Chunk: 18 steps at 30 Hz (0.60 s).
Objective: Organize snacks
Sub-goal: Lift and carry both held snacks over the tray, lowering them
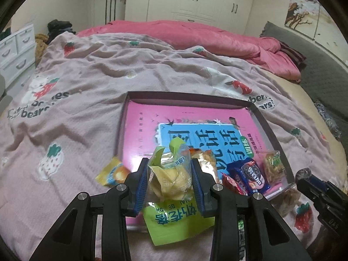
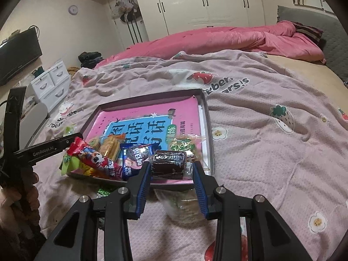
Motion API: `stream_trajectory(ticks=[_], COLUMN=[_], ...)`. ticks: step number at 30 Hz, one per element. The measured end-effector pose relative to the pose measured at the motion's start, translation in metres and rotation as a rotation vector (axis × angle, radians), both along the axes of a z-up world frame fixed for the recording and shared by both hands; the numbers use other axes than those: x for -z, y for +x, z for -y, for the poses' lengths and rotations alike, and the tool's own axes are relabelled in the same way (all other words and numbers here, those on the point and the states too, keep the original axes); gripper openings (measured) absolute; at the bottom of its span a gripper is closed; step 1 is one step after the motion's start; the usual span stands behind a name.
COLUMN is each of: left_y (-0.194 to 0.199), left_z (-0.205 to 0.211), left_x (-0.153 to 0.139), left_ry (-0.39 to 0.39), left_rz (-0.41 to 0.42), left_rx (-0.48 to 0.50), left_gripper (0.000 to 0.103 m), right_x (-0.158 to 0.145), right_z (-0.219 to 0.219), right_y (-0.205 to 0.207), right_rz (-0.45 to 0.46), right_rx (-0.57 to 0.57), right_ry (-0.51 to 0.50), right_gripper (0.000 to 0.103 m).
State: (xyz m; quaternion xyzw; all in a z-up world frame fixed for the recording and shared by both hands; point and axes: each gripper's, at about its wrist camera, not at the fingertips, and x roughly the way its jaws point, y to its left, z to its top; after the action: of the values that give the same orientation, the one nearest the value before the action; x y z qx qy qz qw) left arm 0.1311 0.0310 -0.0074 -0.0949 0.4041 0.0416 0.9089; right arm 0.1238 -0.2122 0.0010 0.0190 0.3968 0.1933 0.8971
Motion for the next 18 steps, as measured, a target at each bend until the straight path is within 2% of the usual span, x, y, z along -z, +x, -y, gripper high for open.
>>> stream_trajectory(ticks=[18], left_y=[0.018], left_z=[0.012], left_x=[0.018], left_ry=[0.010], left_rz=[-0.032], left_rx=[0.043], left_gripper=[0.039], right_x=[0.024], right_z=[-0.017], right_y=[0.017], right_rz=[-0.037], right_rx=[-0.045], right_ry=[-0.065], right_gripper=[0.039])
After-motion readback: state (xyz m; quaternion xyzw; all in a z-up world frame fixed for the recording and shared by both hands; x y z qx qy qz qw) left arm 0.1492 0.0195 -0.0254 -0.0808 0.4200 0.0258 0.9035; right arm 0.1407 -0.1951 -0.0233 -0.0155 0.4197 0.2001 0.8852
